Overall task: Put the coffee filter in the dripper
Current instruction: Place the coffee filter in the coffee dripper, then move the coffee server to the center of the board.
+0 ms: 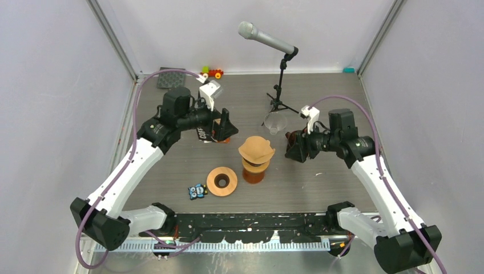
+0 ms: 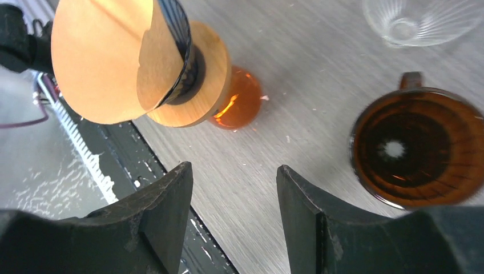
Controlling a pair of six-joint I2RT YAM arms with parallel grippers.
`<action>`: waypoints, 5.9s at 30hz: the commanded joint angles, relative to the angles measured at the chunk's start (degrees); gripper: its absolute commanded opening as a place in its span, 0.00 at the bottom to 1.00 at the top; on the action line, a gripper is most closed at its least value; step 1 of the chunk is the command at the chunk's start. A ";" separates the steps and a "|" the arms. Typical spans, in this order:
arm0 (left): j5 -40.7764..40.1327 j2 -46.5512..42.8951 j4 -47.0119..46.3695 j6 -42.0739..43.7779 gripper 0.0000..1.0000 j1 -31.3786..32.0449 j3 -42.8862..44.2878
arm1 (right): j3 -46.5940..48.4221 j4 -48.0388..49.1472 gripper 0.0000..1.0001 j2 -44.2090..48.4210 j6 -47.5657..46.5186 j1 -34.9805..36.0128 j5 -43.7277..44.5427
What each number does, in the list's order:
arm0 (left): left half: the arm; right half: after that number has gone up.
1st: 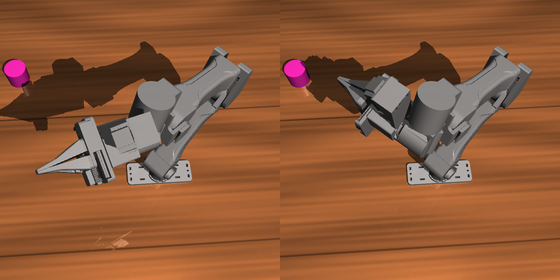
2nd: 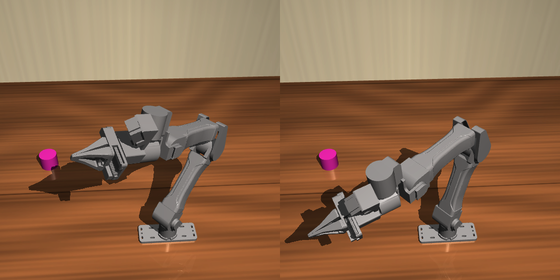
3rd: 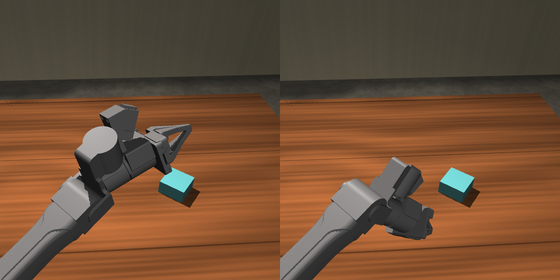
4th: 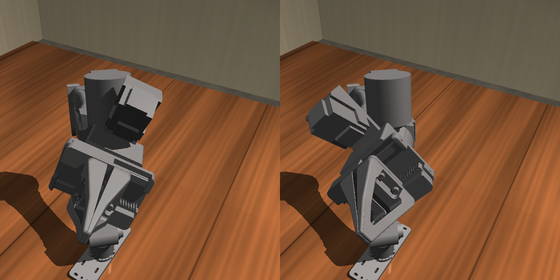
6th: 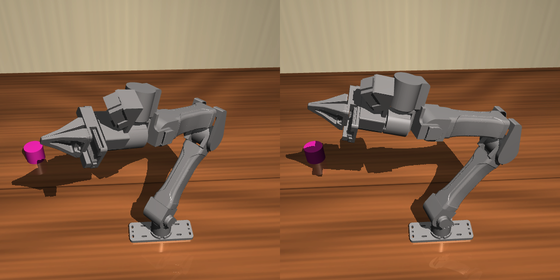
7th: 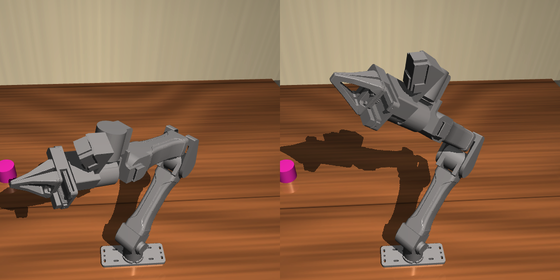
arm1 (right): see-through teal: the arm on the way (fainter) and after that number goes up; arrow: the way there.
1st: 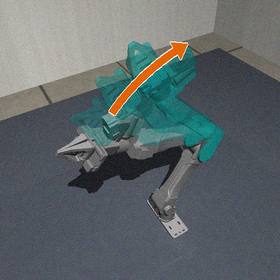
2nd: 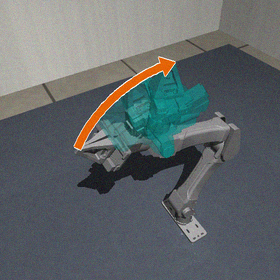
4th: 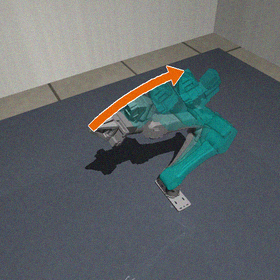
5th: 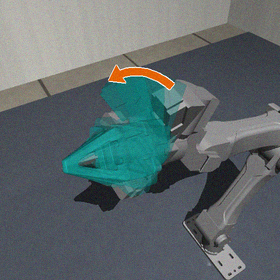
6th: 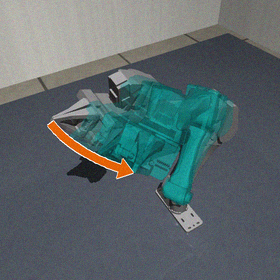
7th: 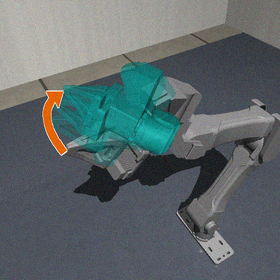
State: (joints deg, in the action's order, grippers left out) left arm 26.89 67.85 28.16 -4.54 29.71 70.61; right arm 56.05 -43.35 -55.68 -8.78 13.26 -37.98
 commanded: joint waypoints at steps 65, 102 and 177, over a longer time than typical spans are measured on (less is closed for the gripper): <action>-4.30 -0.12 -3.31 -0.47 1.00 -14.88 3.66 | -28.70 104.68 0.56 -40.67 11.82 16.98 -10.74; -3.13 1.58 -4.87 -2.86 1.00 -16.87 5.60 | 1.65 10.30 0.67 -12.12 -8.78 1.85 26.86; 16.70 -4.83 14.82 55.72 0.97 -26.70 -24.54 | 8.65 -5.02 0.61 -22.78 -5.99 -4.05 13.60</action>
State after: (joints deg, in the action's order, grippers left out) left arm 40.16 65.41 46.78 41.82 1.67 49.50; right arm 64.23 -49.25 -80.47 -14.85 9.87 -25.19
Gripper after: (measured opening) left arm 0.975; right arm 0.606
